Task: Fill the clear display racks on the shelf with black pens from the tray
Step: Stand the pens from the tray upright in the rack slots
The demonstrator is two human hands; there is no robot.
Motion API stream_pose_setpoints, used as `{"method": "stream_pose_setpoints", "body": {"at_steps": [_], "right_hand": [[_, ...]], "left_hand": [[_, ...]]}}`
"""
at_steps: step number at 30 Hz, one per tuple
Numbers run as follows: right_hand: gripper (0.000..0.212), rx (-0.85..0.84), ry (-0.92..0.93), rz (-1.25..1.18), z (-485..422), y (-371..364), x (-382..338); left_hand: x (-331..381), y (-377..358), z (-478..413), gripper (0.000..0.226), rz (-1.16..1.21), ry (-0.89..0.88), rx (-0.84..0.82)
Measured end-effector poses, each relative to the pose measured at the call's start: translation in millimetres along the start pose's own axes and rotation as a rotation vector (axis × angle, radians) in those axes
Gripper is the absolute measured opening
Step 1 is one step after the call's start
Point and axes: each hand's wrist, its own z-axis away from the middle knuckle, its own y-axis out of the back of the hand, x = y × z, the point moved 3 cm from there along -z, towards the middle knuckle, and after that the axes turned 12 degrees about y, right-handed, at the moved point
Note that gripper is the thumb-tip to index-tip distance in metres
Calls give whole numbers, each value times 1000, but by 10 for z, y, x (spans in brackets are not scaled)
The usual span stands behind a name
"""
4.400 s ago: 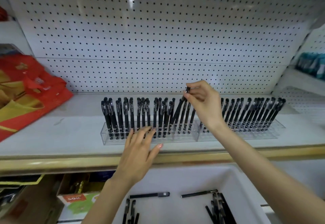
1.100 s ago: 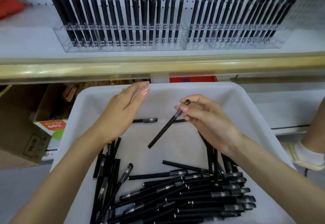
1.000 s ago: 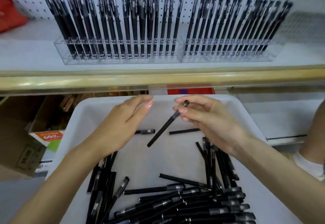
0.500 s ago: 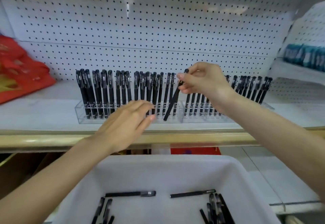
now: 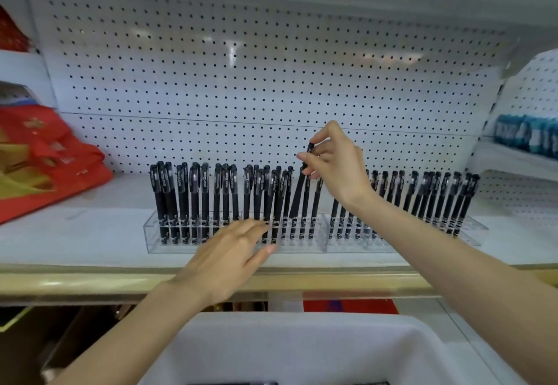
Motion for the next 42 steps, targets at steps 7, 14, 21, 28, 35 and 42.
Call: {"method": "stream_pose_setpoints", "body": {"at_steps": [7,14,21,28,35,42], "right_hand": [[29,-32,-3,-9,-50,-28,46],[23,-254,84,183,29,-134,118],[16,-275,115,296,27,-135,202],[22,-315,107,301,52,-122,209],[28,-334,114,319,82,-64,138],[28,-419,172,322,504,13,81]], "left_hand": [[-16,-16,-2,72,19,-12,14],[-60,-74,-2,80,29,-20,37],[-70,-80,-9,79,28,-23,46],[-65,-81,-12,73,-2,-19,49],[-38,-54,35,77,-41,-27,44],[66,-182,354,79,-36,-105,94]]}}
